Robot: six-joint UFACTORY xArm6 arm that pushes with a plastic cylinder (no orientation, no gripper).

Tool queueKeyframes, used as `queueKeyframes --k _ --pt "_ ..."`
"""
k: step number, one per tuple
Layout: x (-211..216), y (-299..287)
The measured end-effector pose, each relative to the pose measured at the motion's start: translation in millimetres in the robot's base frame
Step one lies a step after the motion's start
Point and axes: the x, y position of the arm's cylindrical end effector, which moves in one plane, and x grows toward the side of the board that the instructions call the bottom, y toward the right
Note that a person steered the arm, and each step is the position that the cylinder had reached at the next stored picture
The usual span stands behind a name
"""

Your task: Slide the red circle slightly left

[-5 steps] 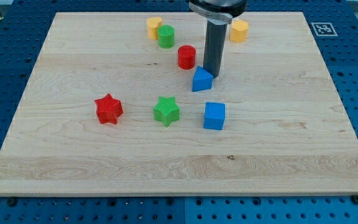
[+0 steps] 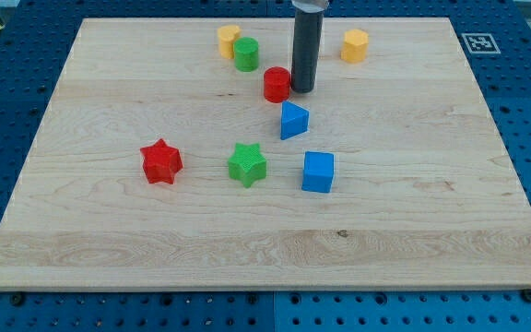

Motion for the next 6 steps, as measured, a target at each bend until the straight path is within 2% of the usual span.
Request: queueKeyframes --k 2,5,6 --pt "-2.1 -2.1" --pt "7.6 -64.5" --pt "7.3 -58.9"
